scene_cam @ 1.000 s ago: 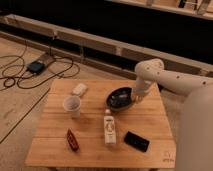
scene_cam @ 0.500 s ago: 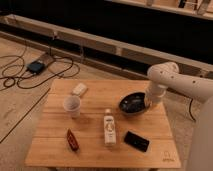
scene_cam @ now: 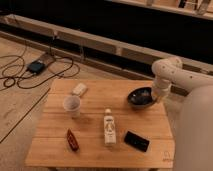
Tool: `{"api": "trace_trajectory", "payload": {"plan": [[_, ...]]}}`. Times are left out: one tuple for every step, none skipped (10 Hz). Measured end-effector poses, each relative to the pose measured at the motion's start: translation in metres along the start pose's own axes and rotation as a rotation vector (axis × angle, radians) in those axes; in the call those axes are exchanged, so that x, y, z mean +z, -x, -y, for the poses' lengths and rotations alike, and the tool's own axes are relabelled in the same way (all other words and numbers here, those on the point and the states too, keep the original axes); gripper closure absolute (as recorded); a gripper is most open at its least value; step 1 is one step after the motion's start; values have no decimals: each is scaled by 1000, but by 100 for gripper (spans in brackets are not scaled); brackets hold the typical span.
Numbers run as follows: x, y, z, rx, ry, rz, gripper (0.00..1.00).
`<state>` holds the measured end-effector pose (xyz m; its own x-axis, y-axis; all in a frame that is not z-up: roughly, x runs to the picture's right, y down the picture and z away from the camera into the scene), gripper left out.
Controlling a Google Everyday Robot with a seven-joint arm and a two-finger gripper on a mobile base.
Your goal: Drag the ceramic bowl in a circle
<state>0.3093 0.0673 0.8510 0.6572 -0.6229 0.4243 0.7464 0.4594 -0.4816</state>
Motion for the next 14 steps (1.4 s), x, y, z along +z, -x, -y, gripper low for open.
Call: {"api": "trace_trajectory", "payload": {"plan": [[-1,-6,17,-19,-11,-11,100],[-2,-8,32,-35,-24,-16,100],[-4,-5,57,-72,-52,-18,100],[-5,6,78,-112,-79,-9,100],[-6,16,88,-140,-93,1,100],[-5,29,95,-170,-104,16,100],[-4,41,98,-195,-109,30,100],[0,47,99,-208,-115,36,99],[2,51,100,-217,-122,38,96],[5,52,104,-224,-151,31,86],[6,50,115,-220,-209,8,74],[5,48,125,-214,-252,-9,66],[6,49,137,-215,-297,-30,54],[9,50,139,-214,-321,-40,43]]}}
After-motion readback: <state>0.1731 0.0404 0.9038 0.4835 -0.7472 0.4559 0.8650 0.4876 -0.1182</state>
